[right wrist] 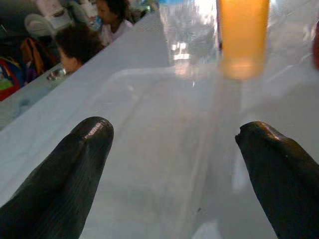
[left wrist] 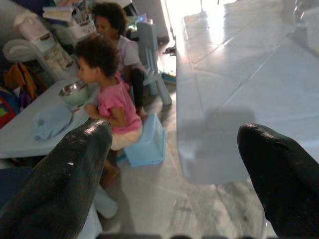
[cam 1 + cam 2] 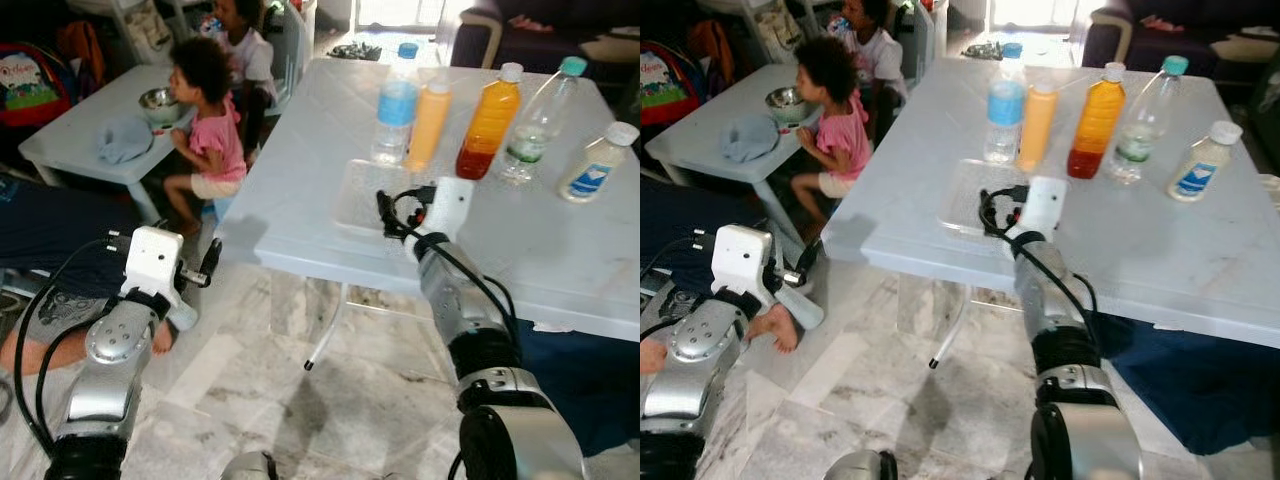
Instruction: Restocking fridge
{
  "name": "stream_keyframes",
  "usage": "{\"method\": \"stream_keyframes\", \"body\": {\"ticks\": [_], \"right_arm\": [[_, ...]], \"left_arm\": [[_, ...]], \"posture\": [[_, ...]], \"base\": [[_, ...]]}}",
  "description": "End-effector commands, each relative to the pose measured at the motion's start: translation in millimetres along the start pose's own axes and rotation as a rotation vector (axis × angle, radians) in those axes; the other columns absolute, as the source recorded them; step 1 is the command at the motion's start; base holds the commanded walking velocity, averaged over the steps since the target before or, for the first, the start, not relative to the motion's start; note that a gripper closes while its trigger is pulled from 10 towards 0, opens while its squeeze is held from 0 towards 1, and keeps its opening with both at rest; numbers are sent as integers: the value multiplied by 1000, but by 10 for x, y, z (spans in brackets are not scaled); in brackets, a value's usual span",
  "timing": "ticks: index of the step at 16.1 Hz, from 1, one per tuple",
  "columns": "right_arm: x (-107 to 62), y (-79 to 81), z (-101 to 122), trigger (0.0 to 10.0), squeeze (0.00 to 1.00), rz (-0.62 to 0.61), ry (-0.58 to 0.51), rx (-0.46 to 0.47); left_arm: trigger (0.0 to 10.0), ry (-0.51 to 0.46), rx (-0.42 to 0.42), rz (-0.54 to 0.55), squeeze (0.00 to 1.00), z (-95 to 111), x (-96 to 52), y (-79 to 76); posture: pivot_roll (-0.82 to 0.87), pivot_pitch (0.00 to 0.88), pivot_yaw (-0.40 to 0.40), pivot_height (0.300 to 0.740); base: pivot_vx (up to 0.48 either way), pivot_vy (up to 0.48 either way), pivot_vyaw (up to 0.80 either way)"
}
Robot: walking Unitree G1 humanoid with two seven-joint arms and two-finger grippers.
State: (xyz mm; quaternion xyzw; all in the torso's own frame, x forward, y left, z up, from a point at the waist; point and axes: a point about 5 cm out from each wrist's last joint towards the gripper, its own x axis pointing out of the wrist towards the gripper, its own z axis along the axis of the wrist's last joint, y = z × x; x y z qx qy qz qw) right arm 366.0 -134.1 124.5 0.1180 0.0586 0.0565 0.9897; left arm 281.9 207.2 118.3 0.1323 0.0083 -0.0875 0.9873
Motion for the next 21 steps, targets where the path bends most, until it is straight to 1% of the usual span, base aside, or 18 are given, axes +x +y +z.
{"method": "stream_keyframes", "body": {"ticks": [1, 2, 3, 4, 6, 7, 8, 10, 11, 12, 18, 20, 21], "right_arm": [[14, 1, 13, 10000, 0, -1, -5, 14], [27, 56, -28, 10000, 0, 18, 7, 45], [36, 80, -43, 10000, 0, 18, 12, 69], [49, 137, -72, 10000, 0, 16, 21, 96], [54, 211, -107, 10000, 0, 25, 24, 124], [53, 220, -122, 863, 0, 25, 28, 151], [55, 214, -130, 0, 0, 24, 28, 169], [64, 202, -133, 0, 0, 17, 33, 198], [76, 193, -141, 0, 0, 6, 42, 233], [81, 192, -141, 0, 0, 1, 42, 249], [96, 167, -145, 0, 0, -32, 43, 312], [94, 134, -148, 0, 0, -43, 46, 320], [92, 95, -153, 0, 0, -58, 48, 335]], "left_arm": [[10000, -2, 17, -3, 0, 33, -15, 27], [10000, 7, 29, -5, 0, 32, -40, 57], [10000, 9, 31, -6, 0, 33, -42, 65], [10000, 10, 33, -9, 0, 46, -37, 66], [10000, 14, 38, -12, 0, 54, -38, 68], [10000, 21, 48, -12, 0, 48, -47, 74], [10000, 29, 42, -1, 0, 31, -70, 98], [10000, 36, 47, 1, 0, 20, -87, 108], [10000, 38, 49, 1, 0, 22, -94, 111], [10000, 37, 51, 1, 0, 25, -94, 111], [10000, 29, 61, -21, 0, 50, -61, 67], [10000, 19, 53, -26, 0, 65, -45, 56], [10000, -2, 34, -36, 0, 91, -42, 38]], "posture": [[150, 89, 57, 740], [157, 92, 60, 740], [159, 93, 62, 740], [163, 94, 62, 740], [168, 97, 65, 740], [168, 97, 69, 740], [169, 97, 68, 740], [172, 98, 66, 740], [176, 98, 63, 740], [178, 98, 63, 740], [168, 94, 67, 740], [166, 93, 66, 740], [167, 91, 64, 740]], "base": [[0, 0, 0], [0, 0, 0], [0, 0, 0], [0, 0, 0], [0, 0, 0], [0, 0, 0], [0, 0, 0], [0, 0, 0], [0, 0, 0], [0, 0, 0], [0, 0, 0], [0, 0, 0], [0, 0, 0]]}}
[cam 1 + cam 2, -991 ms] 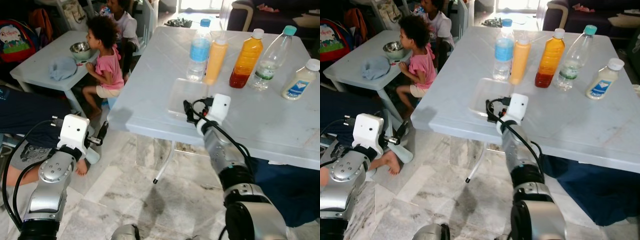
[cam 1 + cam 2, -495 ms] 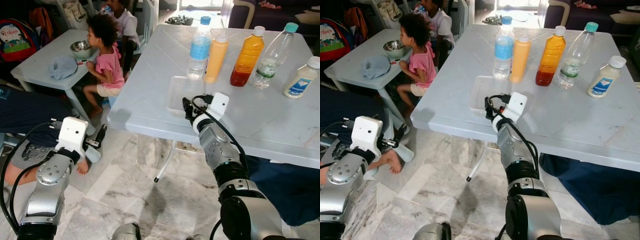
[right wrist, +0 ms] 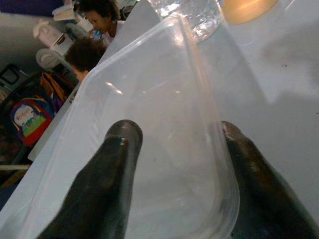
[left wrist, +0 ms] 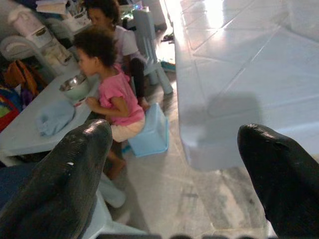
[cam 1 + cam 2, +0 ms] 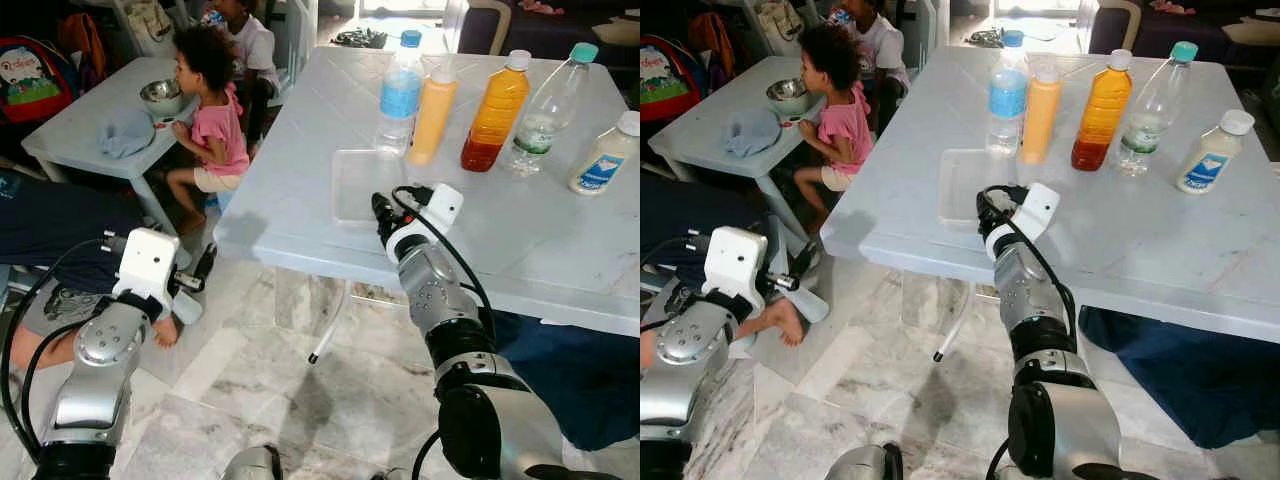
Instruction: Restocking fridge
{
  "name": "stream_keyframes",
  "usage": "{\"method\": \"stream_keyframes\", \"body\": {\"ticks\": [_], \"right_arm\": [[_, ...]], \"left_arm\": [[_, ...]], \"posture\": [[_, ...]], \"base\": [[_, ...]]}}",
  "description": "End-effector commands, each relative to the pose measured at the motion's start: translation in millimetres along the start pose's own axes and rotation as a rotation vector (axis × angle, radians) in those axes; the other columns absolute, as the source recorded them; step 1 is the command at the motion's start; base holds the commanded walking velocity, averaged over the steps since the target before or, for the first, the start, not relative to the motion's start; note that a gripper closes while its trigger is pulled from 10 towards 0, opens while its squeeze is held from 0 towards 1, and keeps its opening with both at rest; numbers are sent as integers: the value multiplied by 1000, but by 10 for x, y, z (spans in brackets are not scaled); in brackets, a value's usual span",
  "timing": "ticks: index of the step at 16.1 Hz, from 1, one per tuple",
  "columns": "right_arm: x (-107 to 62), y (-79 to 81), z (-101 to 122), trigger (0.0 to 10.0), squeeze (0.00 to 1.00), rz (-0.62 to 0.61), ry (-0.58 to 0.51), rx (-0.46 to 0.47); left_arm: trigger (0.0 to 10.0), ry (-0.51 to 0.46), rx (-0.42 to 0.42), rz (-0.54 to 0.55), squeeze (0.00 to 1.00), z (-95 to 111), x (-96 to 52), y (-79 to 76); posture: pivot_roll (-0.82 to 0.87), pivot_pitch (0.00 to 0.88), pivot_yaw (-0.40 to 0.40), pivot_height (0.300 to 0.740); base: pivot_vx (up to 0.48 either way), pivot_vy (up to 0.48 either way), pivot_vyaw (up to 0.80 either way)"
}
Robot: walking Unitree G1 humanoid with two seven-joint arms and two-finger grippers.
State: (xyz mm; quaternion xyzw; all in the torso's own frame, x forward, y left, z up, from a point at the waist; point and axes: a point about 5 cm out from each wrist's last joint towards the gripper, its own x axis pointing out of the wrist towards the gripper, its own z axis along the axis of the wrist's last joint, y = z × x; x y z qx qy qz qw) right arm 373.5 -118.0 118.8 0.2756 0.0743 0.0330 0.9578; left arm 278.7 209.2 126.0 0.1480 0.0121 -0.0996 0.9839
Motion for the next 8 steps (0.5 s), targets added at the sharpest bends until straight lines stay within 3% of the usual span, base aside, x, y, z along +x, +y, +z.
{"method": "stream_keyframes", "body": {"ticks": [1, 3, 8], "right_arm": [[-6, -73, -52, 0, 0, -39, 32, 13], [-4, -101, -46, 0, 0, -59, 30, 26], [3, -146, -10, 0, 0, -95, 14, 32]], "left_arm": [[10000, -15, -13, -27, 0, 31, -11, -14], [10000, -22, -72, -96, 0, 46, -33, -96], [10000, -25, -58, -119, 0, 37, -15, -163]], "posture": [[168, 91, 63, 740], [169, 87, 61, 740], [158, 74, 52, 740]], "base": [[0, 0, 0], [0, 0, 0], [0, 0, 0]]}}
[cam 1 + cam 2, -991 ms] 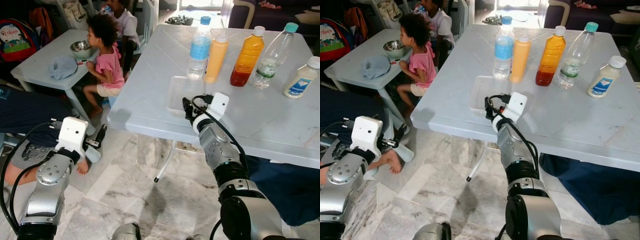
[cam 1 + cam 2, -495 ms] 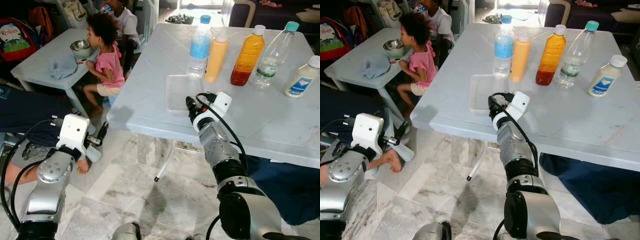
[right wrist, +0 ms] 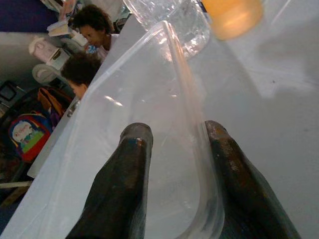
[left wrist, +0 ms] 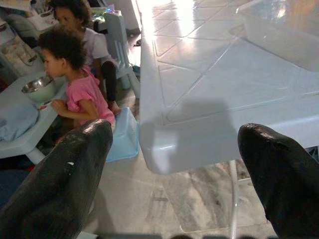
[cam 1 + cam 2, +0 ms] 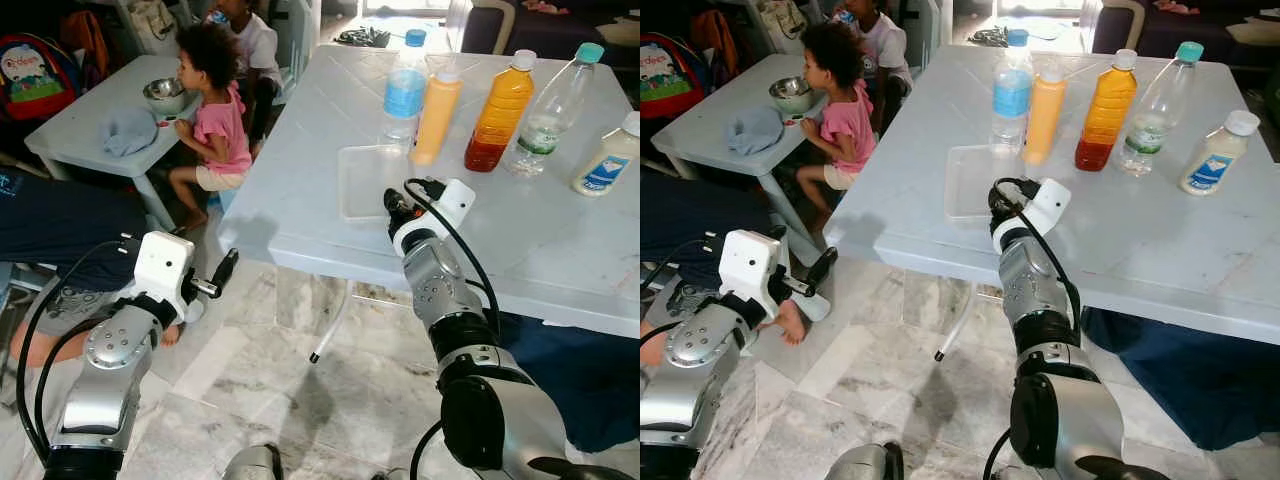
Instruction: Restocking fridge
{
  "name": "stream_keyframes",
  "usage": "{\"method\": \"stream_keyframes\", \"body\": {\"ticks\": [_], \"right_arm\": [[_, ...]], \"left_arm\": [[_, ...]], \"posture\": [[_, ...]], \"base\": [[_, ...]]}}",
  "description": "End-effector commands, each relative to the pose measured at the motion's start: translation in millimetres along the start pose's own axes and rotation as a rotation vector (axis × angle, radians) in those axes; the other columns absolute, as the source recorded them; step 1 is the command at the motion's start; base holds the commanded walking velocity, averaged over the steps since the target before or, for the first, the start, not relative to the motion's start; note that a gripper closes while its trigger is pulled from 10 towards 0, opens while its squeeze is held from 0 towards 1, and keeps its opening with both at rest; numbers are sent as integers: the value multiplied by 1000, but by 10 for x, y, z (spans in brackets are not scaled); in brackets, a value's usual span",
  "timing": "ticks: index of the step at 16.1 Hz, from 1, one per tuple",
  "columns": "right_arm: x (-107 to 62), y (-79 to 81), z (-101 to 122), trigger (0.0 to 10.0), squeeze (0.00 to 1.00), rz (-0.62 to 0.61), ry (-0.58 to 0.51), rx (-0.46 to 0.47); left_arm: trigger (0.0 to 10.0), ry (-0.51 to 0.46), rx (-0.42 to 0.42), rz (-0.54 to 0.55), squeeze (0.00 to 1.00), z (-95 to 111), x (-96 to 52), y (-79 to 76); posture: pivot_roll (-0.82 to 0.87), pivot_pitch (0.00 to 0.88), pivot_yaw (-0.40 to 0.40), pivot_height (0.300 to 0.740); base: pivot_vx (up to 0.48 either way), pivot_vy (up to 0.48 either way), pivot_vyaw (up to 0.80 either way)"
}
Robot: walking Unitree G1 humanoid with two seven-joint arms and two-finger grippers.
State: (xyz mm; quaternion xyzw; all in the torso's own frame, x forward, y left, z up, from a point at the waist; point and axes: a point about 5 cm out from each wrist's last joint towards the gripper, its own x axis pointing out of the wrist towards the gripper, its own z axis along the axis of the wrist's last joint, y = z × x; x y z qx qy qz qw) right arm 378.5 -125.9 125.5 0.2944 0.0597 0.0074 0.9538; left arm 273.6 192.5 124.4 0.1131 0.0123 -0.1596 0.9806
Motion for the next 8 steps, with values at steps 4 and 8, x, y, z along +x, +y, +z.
{"method": "stream_keyframes", "body": {"ticks": [4, 8], "right_arm": [[-19, -18, -4, 0, 0, -1, 4, -55], [-157, -98, 29, 0, 0, 5, -4, -58]], "left_arm": [[10000, -6, 1, 4, 0, 10, 54, 28], [10000, -23, 9, -17, 0, 4, 123, -65]], "posture": [[132, 47, 49, 740], [101, 29, 29, 740]], "base": [[0, 0, 0], [0, 0, 0]]}}
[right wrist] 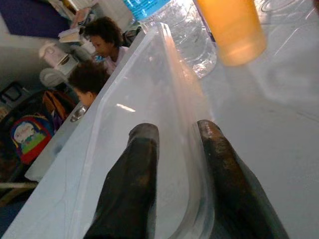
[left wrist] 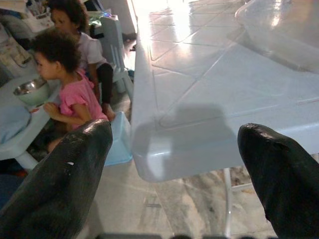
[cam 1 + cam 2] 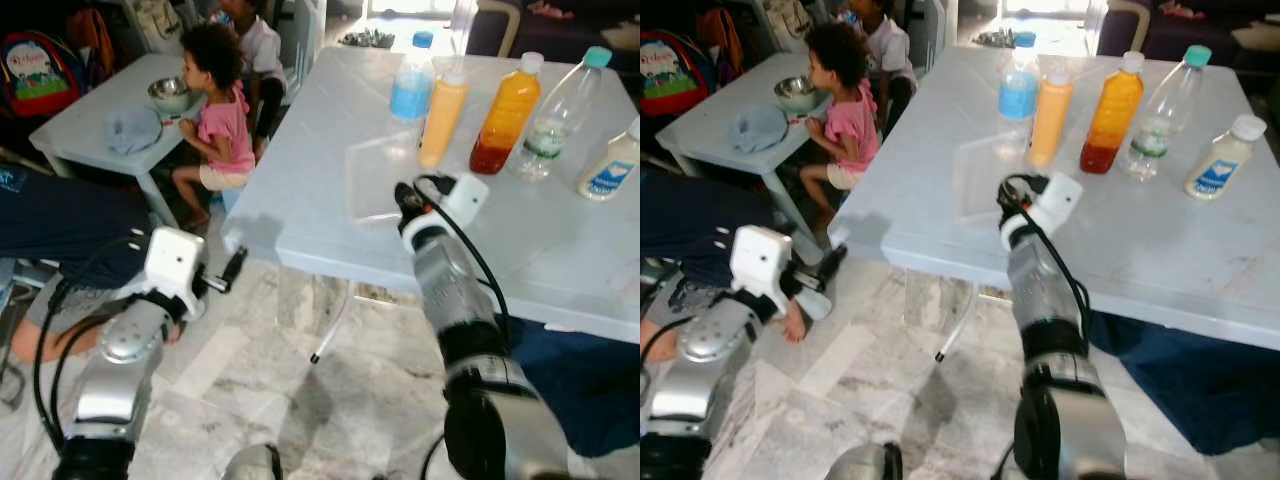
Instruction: Restocking fridge
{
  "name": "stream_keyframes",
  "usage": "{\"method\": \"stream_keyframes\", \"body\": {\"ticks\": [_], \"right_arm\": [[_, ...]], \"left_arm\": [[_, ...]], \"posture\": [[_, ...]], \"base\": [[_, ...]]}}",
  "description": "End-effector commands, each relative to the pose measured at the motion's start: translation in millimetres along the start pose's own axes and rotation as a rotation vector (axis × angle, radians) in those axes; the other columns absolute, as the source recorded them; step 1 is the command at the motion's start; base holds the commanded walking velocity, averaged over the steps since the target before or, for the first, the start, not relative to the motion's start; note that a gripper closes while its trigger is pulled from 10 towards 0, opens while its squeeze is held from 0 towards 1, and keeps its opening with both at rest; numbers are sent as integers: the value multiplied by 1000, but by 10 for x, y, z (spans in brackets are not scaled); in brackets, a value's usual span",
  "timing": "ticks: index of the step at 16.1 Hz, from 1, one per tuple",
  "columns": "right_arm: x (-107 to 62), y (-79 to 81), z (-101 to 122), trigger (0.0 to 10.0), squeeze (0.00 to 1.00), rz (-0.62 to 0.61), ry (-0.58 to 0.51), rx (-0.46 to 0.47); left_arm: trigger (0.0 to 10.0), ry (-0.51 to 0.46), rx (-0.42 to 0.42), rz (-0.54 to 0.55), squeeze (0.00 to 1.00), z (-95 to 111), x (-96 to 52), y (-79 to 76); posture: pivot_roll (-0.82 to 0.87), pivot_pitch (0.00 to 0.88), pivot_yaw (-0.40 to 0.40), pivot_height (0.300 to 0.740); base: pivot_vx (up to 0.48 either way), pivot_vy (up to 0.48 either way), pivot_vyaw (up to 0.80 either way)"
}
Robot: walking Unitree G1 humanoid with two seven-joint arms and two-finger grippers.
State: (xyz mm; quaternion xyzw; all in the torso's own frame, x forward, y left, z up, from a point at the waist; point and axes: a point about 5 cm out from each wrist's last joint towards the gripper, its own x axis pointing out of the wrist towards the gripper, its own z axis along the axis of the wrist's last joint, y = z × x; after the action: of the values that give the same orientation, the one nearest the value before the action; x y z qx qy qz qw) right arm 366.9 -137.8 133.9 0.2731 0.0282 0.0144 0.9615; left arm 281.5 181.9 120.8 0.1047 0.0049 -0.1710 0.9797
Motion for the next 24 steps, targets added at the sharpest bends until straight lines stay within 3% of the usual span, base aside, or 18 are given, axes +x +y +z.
{"method": "stream_keyframes", "body": {"ticks": [1, 4, 5, 6, 9, 14, 18, 24], "right_arm": [[-107, -73, -115, 0, 0, -21, 62, -20], [-291, -148, -139, 510, 0, -38, 67, -25], [-371, -122, -126, 4275, 0, -8, 58, -47], [-444, -79, -117, 10000, 0, 20, 52, -95], [-610, 21, -119, 10000, 0, 74, 62, -170], [-729, 139, -123, 10000, 0, 99, 57, -178], [-699, 256, -124, 10000, 0, 155, 42, -234], [-717, 349, -174, 10000, 0, 202, 41, -268]], "left_arm": [[10000, -4, 20, 13, 0, 10, 10, 30], [10000, 0, 11, 30, 0, -31, 5, 37], [10000, 0, 6, 30, 0, -48, 5, 13], [10000, -1, 3, 30, 0, -60, 6, -11], [10000, 33, -5, 81, 0, -111, 39, -2], [10000, 1, -11, 84, 0, -63, 163, -35], [10000, -4, -22, 63, 0, -72, 225, -99], [10000, -34, -23, 41, 0, -10, 307, -155]], "posture": [[95, 26, 26, 740], [72, 10, 19, 740], [64, 6, 17, 740], [54, 0, 16, 740], [43, 0, 9, 740], [29, 0, 21, 740], [12, 0, 37, 740], [13, 0, 40, 740]], "base": [[0, 0, 0], [0, 0, 0], [0, 0, 0], [0, 0, 0], [0, 0, 0], [-290, 0, 0], [-330, 0, 0], [-251, 0, 769]]}}
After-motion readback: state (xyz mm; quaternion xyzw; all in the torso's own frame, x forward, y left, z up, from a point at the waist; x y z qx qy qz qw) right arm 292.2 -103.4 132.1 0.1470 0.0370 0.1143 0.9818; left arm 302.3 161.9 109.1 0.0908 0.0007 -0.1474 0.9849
